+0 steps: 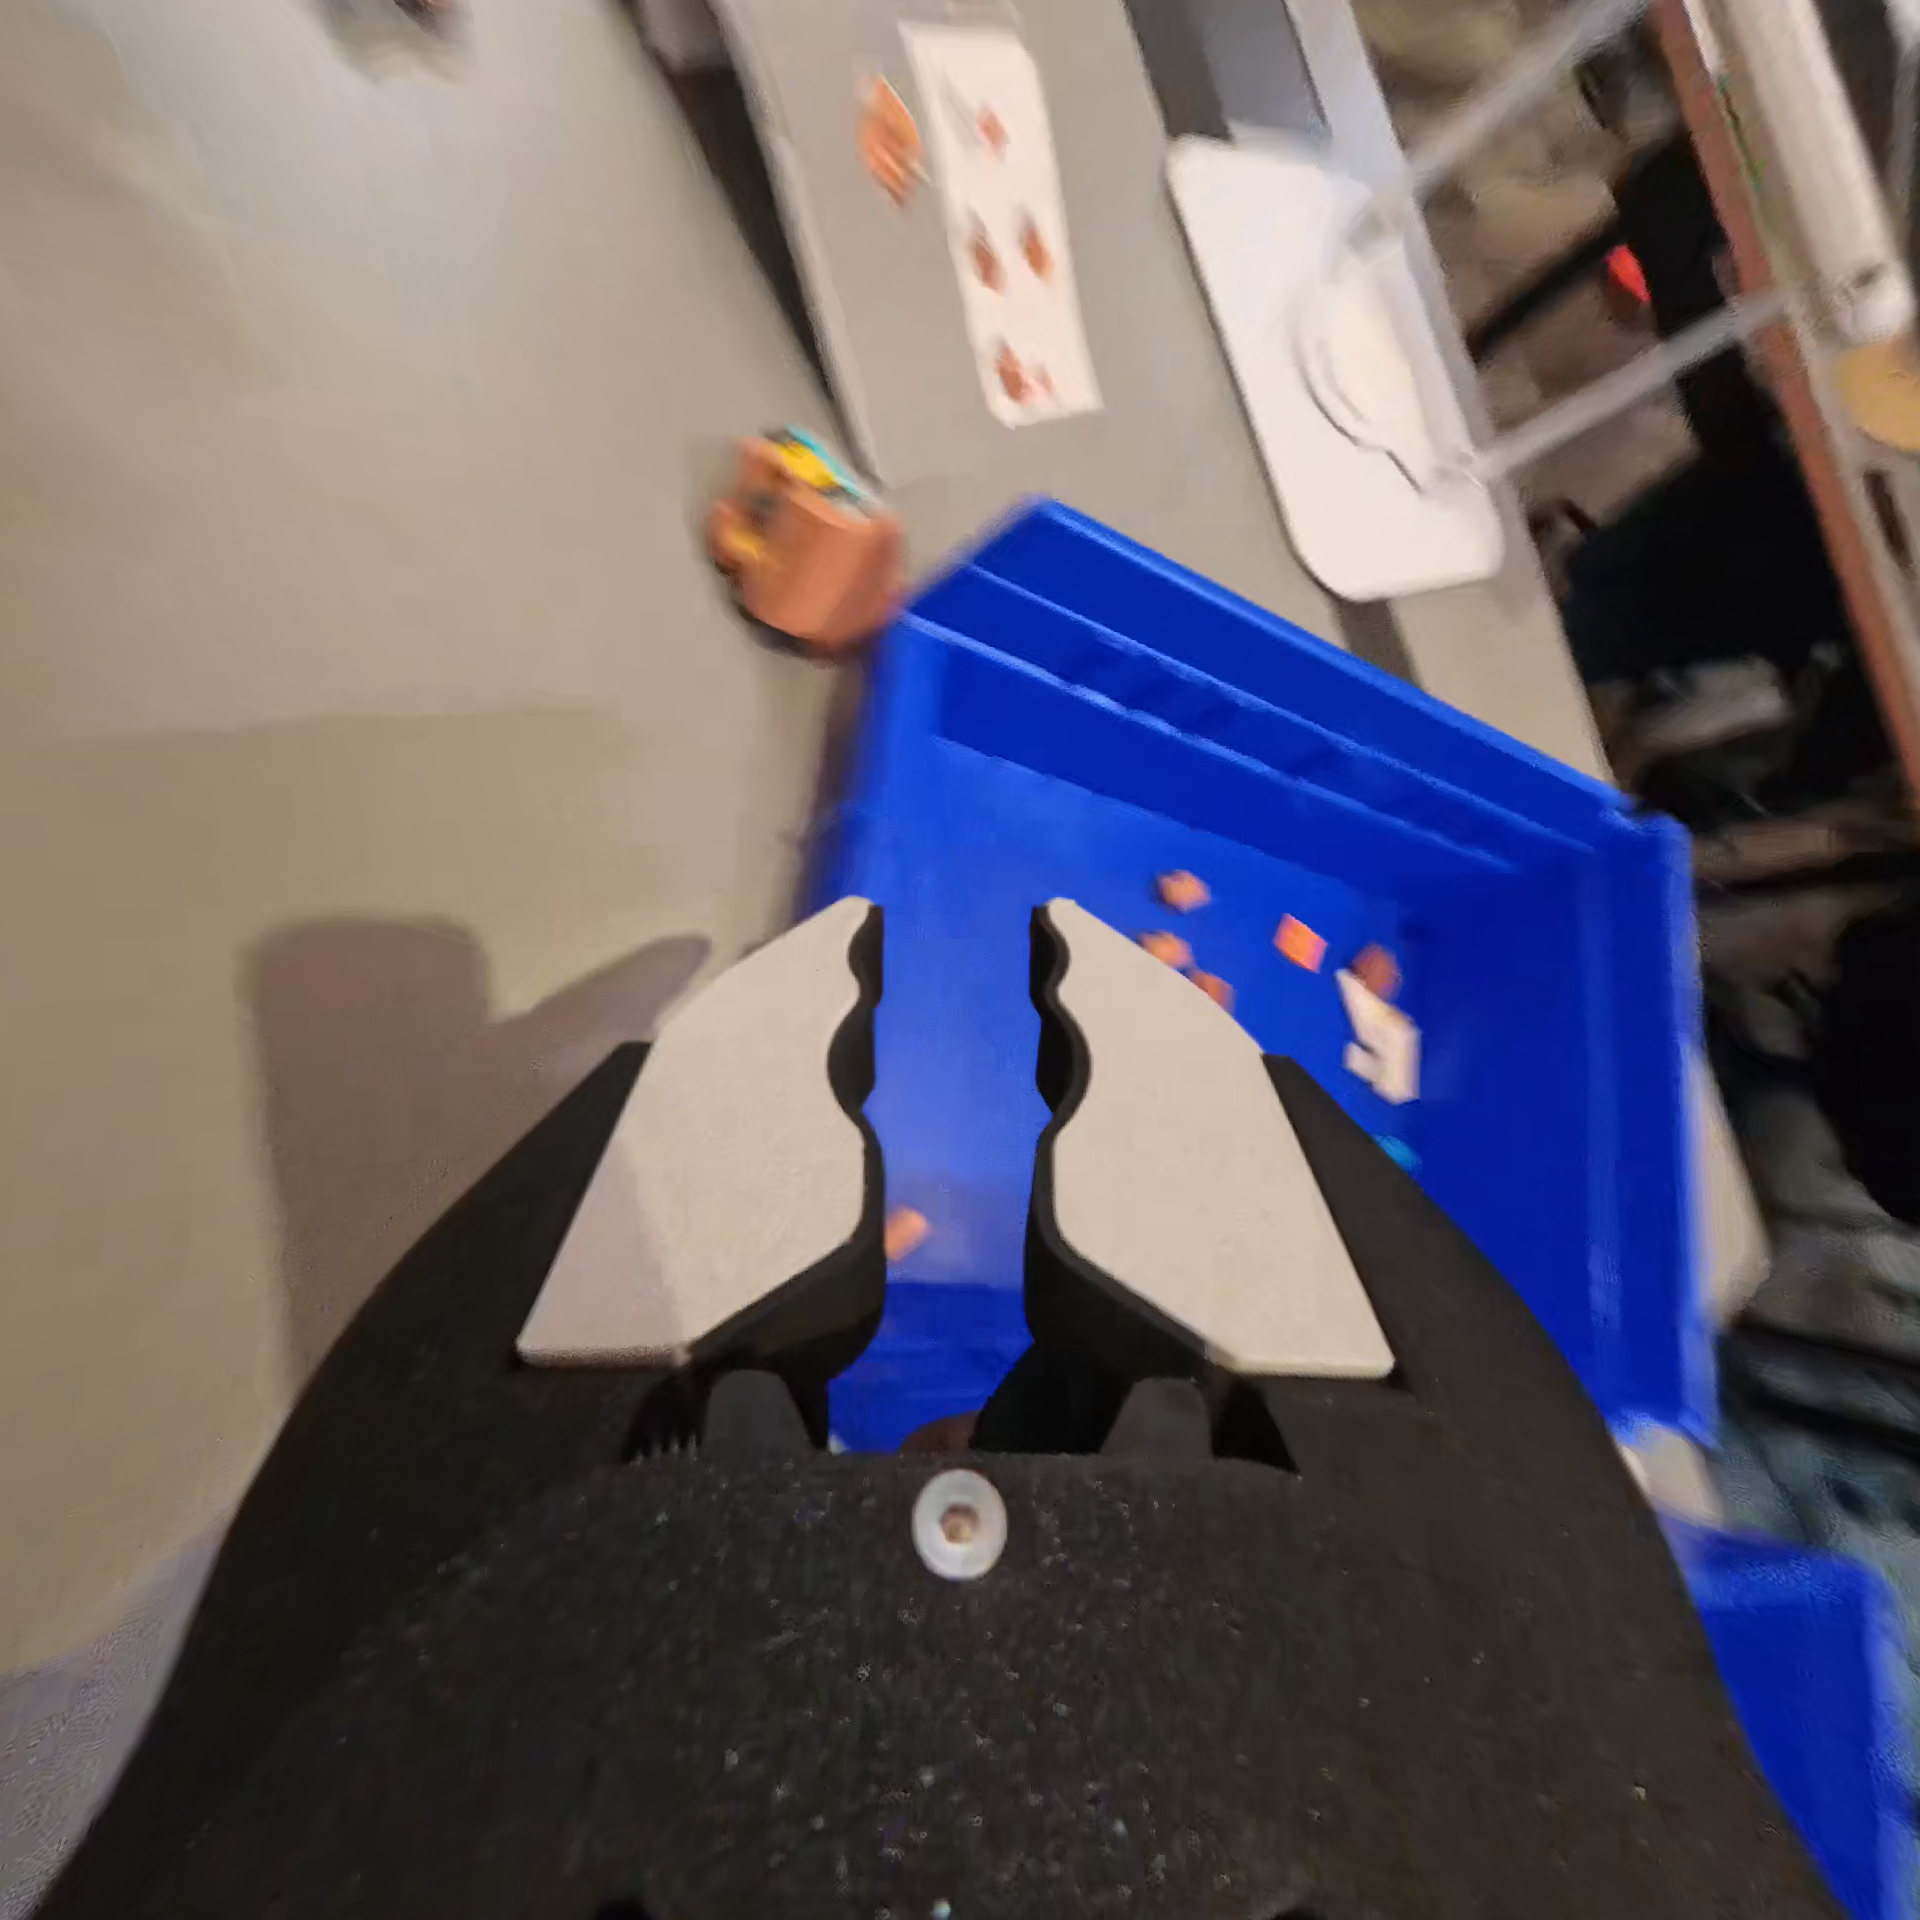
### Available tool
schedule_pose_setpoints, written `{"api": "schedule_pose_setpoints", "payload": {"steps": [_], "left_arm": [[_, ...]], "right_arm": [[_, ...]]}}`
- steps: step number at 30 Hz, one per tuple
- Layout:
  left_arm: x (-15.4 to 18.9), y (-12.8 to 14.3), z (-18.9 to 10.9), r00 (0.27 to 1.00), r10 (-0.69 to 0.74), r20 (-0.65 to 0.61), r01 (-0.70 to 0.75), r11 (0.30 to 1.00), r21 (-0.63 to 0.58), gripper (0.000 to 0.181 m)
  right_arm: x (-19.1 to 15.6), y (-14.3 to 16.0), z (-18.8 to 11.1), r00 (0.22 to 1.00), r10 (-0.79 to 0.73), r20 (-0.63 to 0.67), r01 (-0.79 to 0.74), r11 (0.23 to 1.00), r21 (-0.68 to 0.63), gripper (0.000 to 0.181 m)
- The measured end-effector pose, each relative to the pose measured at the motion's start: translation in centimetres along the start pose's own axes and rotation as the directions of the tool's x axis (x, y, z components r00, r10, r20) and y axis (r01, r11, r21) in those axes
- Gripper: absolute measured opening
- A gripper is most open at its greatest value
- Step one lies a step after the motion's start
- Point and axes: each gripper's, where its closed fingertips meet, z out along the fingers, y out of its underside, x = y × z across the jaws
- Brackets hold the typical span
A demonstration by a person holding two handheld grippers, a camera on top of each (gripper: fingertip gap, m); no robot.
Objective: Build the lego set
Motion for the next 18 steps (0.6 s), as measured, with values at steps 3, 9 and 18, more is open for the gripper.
{"api": "schedule_pose_setpoints", "payload": {"steps": [3, 9, 18], "left_arm": [[-0.2, 0.3, 0.1, 0.999, 0.035, 0.023, -0.034, 0.999, -0.019, 0.030], [-0.6, 0.2, 0.1, 0.993, 0.099, 0.070, -0.098, 0.995, -0.015, 0.030], [-0.9, -0.2, 0.0, 0.982, 0.155, 0.109, -0.157, 0.988, 0.008, 0.029]], "right_arm": [[5.8, 2.5, 1.8, 0.991, 0.058, -0.118, -0.078, 0.981, -0.178, 0.027], [13.5, 8.3, 9.1, 0.984, 0.077, -0.159, -0.134, 0.910, -0.392, 0.025], [17.2, 14.1, 15.4, 0.992, 0.090, -0.089, -0.125, 0.785, -0.606, 0.018]]}}
